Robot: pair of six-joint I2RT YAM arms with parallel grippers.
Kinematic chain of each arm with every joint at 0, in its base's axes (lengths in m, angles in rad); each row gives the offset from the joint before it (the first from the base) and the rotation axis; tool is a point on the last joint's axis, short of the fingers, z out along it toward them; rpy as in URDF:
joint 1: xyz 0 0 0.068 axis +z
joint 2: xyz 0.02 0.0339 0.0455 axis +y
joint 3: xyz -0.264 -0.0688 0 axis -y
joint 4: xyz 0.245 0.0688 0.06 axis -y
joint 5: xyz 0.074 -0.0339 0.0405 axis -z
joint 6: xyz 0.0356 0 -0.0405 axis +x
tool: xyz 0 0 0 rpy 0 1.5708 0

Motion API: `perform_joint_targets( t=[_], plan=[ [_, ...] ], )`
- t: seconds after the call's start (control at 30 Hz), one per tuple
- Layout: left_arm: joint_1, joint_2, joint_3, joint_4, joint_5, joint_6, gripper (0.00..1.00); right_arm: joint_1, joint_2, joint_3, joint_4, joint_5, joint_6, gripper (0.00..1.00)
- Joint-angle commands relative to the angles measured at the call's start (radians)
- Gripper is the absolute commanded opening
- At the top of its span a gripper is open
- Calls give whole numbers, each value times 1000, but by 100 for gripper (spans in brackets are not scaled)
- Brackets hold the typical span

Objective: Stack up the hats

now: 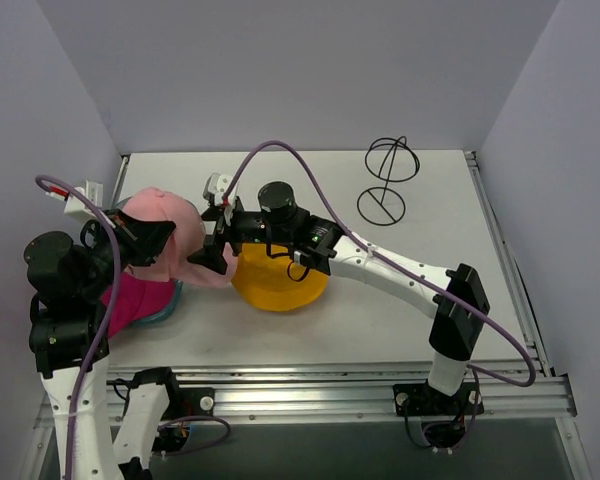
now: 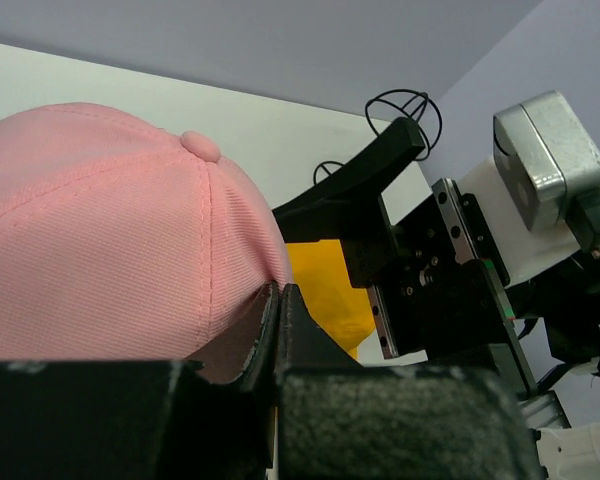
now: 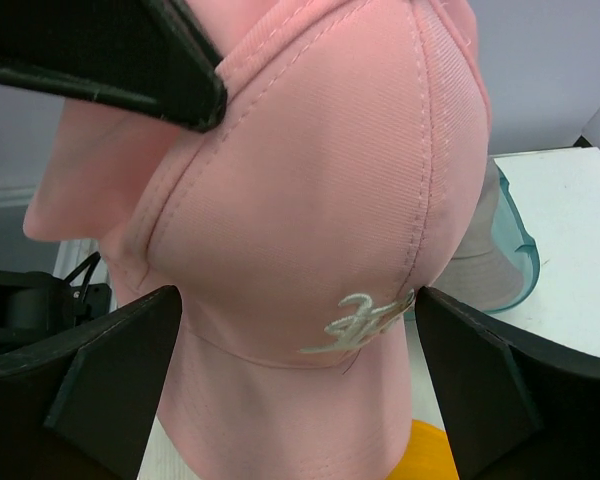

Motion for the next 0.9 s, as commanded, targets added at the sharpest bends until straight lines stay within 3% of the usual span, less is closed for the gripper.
perform_joint_targets(
  t=[0.0, 0.17, 0.33, 0.53, 0.83, 0.87],
  plan=[
    [-6, -22, -43, 111, 105, -17, 2, 4, 12, 59, 46, -17, -9, 99],
    [-6, -37, -39, 77, 80, 6, 2, 4, 9, 52, 24, 12, -45, 100],
    [-6, -50, -71, 106, 172, -9, 2, 2, 12, 45, 10, -20, -75, 100],
    [-6, -65, -79, 60, 184, 14, 2, 0, -17, 1, 27, -15, -98, 100],
    [-6, -45, -71, 25, 160, 41, 2, 0, -75, -70, 104, -3, -79, 24],
    [-6, -44, -71, 23, 152, 47, 2, -1, -88, -76, 111, 11, -79, 3]
  ],
)
